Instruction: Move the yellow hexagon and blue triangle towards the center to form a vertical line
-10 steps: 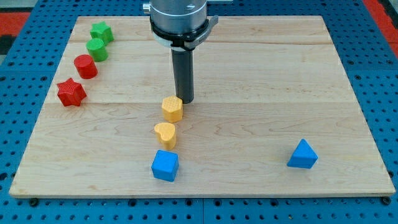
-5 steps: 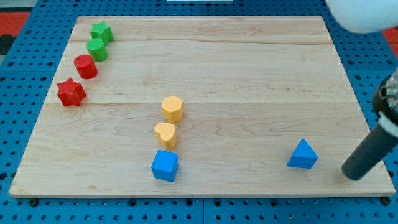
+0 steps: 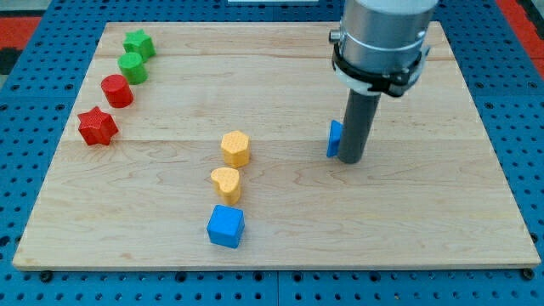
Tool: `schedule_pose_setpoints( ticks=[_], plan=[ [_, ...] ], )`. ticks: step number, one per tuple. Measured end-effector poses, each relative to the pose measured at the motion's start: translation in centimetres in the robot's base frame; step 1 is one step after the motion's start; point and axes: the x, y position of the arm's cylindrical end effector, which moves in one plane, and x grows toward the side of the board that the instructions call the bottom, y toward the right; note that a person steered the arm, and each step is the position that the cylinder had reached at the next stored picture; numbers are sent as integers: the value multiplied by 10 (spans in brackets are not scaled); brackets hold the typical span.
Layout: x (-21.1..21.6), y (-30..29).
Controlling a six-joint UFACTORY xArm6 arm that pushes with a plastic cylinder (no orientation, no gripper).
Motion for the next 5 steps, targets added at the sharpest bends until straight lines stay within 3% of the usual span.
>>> schedule_pose_setpoints(
  ticks=[5],
  plan=[
    [-63,1]
  ],
)
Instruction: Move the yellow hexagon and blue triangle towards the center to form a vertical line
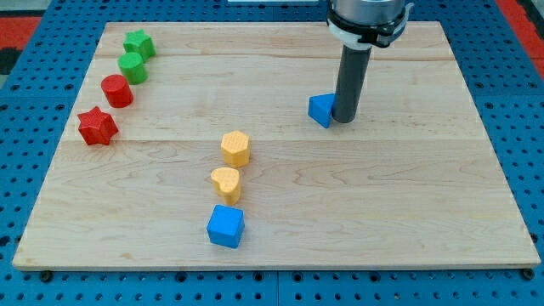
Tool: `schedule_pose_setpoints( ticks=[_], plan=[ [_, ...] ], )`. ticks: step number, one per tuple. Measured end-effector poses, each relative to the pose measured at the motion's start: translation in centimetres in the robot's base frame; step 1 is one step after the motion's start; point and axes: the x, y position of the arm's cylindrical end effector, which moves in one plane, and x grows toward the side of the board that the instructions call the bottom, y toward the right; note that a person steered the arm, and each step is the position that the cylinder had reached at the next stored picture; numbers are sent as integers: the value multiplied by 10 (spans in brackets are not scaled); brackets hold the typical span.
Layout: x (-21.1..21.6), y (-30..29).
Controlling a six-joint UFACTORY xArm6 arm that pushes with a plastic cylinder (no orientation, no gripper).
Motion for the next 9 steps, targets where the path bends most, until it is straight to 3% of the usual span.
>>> schedule_pose_setpoints(
  ticks=[3,6,9],
  plan=[
    [-31,-10],
    [-31,-85],
    [14,-89]
  ],
)
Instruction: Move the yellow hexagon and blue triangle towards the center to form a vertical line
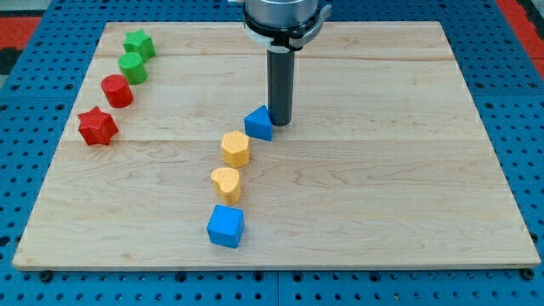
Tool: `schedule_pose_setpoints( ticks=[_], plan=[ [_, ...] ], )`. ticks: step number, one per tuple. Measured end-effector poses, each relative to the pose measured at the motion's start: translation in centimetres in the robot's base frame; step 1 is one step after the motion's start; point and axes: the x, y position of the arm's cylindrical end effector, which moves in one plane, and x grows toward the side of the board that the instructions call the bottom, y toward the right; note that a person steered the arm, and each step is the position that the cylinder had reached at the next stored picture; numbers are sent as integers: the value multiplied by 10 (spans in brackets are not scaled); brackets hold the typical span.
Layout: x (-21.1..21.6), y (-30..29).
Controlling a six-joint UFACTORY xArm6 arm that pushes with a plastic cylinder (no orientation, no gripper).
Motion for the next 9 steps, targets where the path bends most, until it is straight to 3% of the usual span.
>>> schedule_pose_setpoints(
  ticks=[4,6,9],
  plan=[
    [29,25],
    [26,-21],
    [7,-44]
  ],
)
